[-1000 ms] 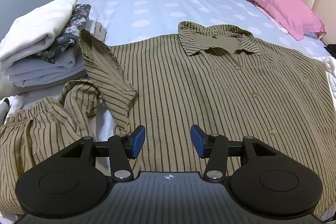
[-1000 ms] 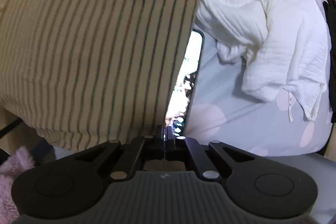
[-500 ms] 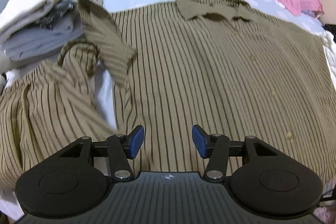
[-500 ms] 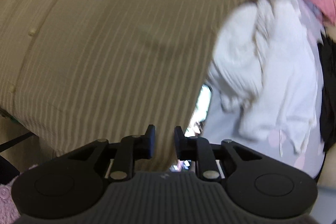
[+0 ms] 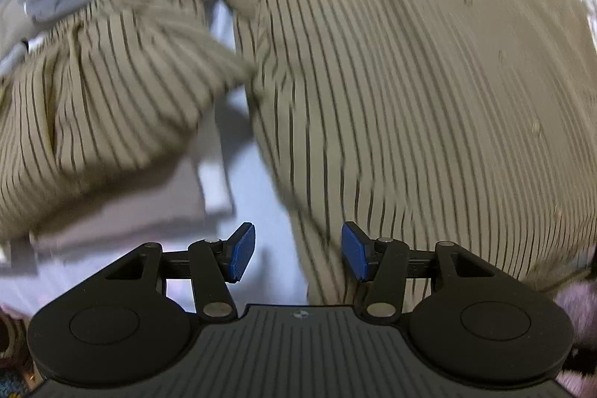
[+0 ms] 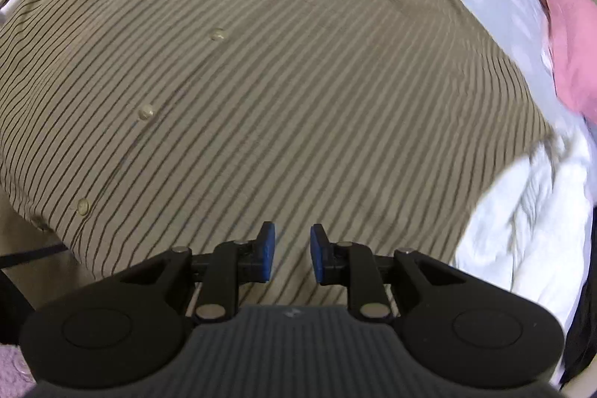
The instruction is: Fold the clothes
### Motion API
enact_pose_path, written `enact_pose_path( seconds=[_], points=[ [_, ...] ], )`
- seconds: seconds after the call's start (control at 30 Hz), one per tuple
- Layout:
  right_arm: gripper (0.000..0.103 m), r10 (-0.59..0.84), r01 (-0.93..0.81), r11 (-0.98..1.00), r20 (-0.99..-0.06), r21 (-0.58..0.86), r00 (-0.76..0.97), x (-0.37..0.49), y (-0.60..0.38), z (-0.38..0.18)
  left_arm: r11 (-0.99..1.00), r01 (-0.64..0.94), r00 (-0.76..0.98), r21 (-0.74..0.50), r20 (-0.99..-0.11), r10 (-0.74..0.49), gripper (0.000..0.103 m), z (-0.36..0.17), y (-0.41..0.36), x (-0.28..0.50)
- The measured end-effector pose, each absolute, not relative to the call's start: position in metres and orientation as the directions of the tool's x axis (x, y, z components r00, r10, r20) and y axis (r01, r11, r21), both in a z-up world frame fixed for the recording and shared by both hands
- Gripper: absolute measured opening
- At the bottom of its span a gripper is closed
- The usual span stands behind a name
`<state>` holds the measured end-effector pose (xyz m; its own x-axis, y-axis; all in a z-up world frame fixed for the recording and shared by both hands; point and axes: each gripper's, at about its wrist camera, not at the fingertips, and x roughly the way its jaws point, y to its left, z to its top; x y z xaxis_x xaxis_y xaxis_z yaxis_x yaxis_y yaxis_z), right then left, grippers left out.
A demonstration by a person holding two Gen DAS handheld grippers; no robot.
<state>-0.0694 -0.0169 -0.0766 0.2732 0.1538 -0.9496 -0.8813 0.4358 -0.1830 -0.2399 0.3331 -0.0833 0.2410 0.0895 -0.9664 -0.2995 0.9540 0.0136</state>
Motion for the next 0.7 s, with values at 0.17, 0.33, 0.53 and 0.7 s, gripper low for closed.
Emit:
enact_pose_path(
  seconds=[0.17,0.33,0.53,0.7],
  points=[
    [0.033,0.165,-0.901,0.386,-0.946,-0.198,0.278,-0.071,-0.003,-0.084,0.967,-0.255,0.177,0.013,-0.982,0.060,0.049,-0.097,0.321,-0.244],
    [0.035,0.183,-0.912,0.364,-0.945,-0.191,0.271,-0.074,0.005,-0.083,0.978,-0.204,0.124,0.039,-0.990,0.066,0.026,-0.110,0.310,-0.237],
    [0.039,0.163,-0.919,0.342,-0.951,-0.196,0.264,-0.074,0.011,-0.094,0.975,-0.222,0.125,-0.003,-0.992,0.025,0.000,-0.096,0.309,-0.241],
    [0.039,0.139,-0.921,0.335,-0.957,-0.197,0.255,-0.071,0.011,-0.106,0.932,-0.336,0.172,-0.135,-0.982,-0.080,0.000,-0.065,0.326,-0.258]
  ],
)
